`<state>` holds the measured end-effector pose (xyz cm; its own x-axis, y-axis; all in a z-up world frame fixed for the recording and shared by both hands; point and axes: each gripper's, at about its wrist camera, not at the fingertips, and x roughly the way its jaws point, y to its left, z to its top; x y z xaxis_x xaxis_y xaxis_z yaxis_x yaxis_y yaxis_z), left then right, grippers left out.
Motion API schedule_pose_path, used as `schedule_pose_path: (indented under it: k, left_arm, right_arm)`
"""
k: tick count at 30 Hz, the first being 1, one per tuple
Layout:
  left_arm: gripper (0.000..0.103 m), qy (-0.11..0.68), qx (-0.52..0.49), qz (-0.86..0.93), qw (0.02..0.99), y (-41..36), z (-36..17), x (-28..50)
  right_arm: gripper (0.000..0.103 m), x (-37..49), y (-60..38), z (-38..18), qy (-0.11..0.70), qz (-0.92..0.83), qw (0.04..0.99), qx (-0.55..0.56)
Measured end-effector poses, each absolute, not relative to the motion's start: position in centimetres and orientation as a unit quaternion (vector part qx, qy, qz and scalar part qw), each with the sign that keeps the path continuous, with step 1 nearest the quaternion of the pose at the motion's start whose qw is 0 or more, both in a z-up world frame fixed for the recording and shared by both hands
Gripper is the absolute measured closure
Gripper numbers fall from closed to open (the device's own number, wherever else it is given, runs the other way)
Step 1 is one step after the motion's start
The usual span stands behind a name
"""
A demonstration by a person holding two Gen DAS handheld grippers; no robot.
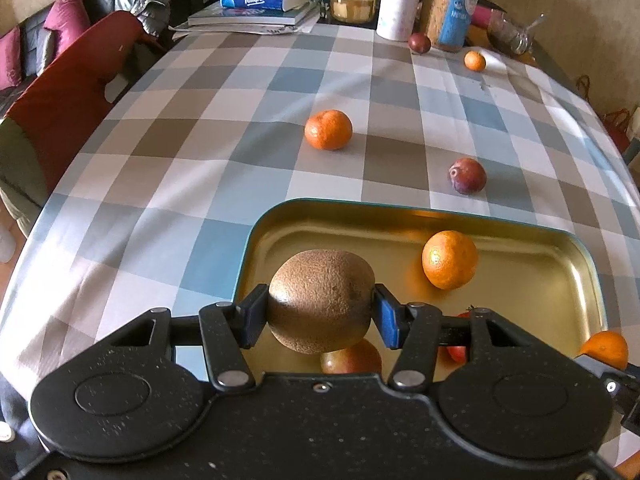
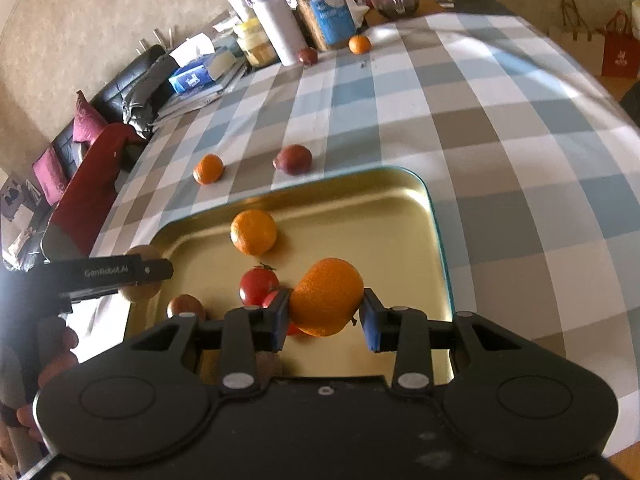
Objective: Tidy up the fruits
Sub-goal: 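Carry the kiwi and orange over the gold tray with both tools, then release the kiwi with the left tool while the right tool releases the orange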
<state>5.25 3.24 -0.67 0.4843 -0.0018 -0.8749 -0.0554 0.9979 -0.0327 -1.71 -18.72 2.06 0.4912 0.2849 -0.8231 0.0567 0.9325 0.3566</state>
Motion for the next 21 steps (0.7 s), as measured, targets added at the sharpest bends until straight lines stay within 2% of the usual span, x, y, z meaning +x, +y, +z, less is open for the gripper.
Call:
schedule_pose_path:
  k: [18, 21]
  left_arm:
    - [0.044, 0.517, -0.009, 0.018, 0.856, 2.7, -1.5, 8.5]
    - [0.042, 0.505, -0.005, 0.015, 0.863, 2.8, -0.7, 8.3]
  right_arm:
    - [0.065, 0.7, -18.9, 1.1, 0.514, 0.048, 0.842, 0.159]
    - [0.065, 1.0, -18.7, 1.2, 0.514, 0.052, 0.842, 0.158]
